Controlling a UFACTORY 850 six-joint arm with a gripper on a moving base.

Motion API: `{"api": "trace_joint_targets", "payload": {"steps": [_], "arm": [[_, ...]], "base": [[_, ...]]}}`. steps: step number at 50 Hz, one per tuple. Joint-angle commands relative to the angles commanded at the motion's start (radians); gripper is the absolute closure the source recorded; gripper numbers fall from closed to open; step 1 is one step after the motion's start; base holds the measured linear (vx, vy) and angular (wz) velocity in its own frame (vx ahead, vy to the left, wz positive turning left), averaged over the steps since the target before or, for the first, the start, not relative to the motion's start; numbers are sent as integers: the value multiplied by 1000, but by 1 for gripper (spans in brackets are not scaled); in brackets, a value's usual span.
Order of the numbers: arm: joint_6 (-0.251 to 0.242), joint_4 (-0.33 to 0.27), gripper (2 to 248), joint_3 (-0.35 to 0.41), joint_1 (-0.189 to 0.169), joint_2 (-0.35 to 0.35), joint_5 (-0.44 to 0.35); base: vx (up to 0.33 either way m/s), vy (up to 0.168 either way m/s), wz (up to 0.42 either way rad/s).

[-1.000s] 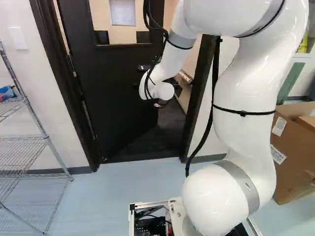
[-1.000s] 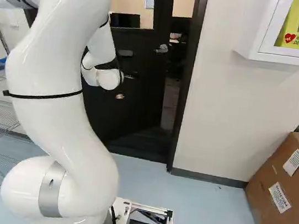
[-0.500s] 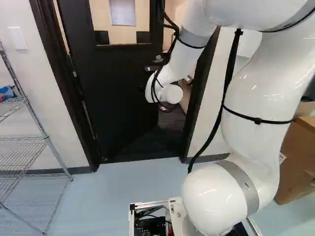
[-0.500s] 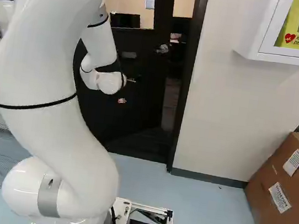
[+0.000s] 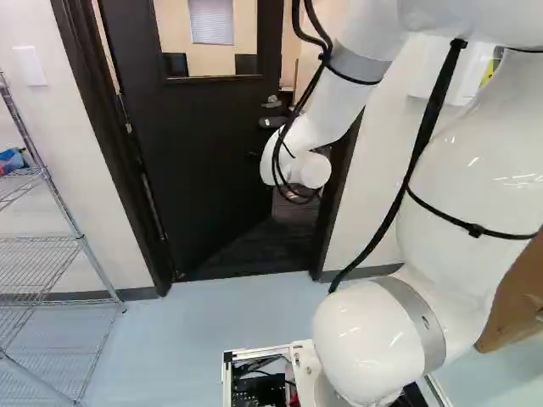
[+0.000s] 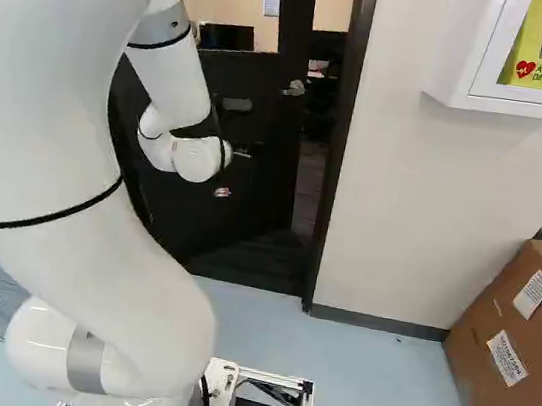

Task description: Open the door and move inside

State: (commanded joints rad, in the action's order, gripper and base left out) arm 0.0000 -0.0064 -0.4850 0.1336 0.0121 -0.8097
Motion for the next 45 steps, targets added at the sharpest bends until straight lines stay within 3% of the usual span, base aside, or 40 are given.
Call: {"api": "trace_joint_targets", "payload": {"steps": [23,45], "arm": [[0,0,3,99,-47,-100,0],[0,0,3,109,-55,-110,0]], "base": [[0,0,0],[0,0,0]]}}
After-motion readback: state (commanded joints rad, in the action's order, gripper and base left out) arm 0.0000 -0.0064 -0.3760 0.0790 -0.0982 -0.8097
